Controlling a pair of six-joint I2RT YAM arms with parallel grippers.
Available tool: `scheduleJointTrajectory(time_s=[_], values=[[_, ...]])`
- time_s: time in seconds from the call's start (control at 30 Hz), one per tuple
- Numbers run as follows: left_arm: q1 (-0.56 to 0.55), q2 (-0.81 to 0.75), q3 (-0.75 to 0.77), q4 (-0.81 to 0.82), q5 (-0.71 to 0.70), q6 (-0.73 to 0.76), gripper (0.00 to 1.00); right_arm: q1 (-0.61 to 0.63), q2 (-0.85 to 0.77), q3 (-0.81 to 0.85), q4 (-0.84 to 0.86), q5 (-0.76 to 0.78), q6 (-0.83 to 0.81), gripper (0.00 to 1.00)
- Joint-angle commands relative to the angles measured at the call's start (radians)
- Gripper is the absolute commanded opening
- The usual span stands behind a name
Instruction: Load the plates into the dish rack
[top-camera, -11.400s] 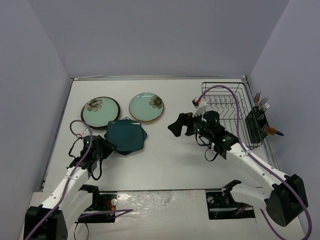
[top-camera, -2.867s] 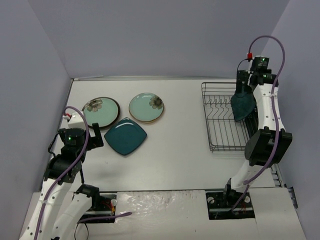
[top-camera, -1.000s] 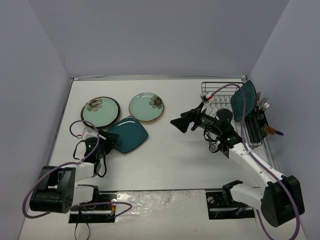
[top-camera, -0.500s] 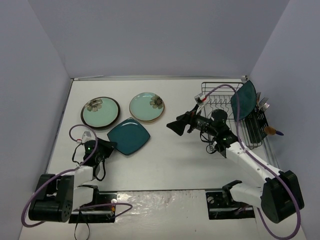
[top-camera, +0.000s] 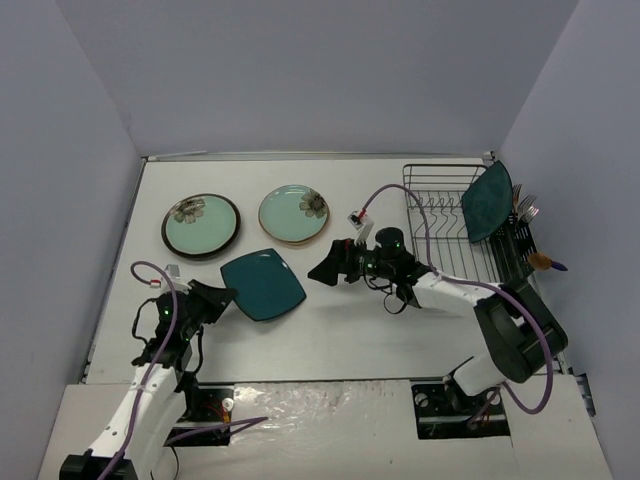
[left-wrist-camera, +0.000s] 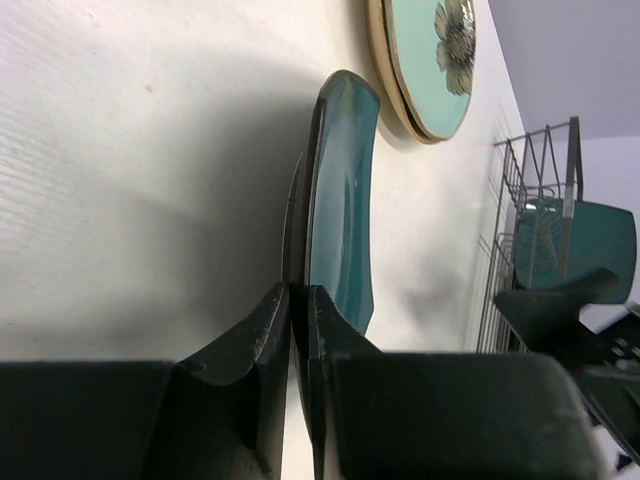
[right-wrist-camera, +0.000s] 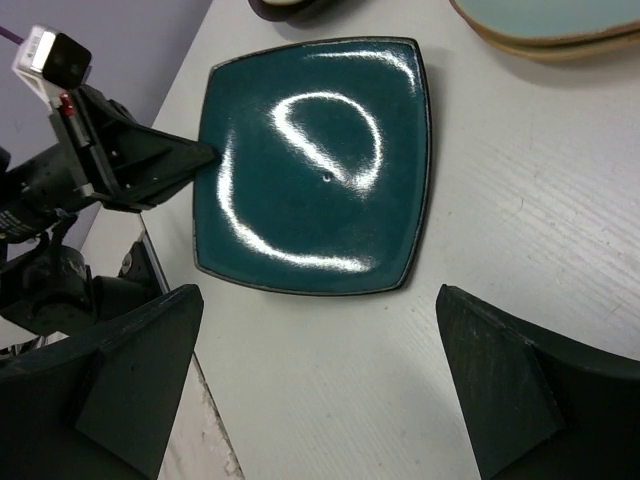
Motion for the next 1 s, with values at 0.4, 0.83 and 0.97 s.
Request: scheduleJointTrajectory(time_s=[0.4,0.83,0.97], values=[[-0.007,-0.102,0.051,0.310,0.206,-0.123,0.00,0.032,0.252,0.073,0.315,-0.158,0.046,1.00],[-0.006,-0.141,0.059,0.409,0.264,-0.179,0.00,0.019,0.352,0.141,0.489,-0.296,0.147,0.94],[-0.007,-0.143,0.063,0.420,0.283,-0.181,0.00,0.017,0.387,0.136,0.632,-0.334,0.234,0.88]])
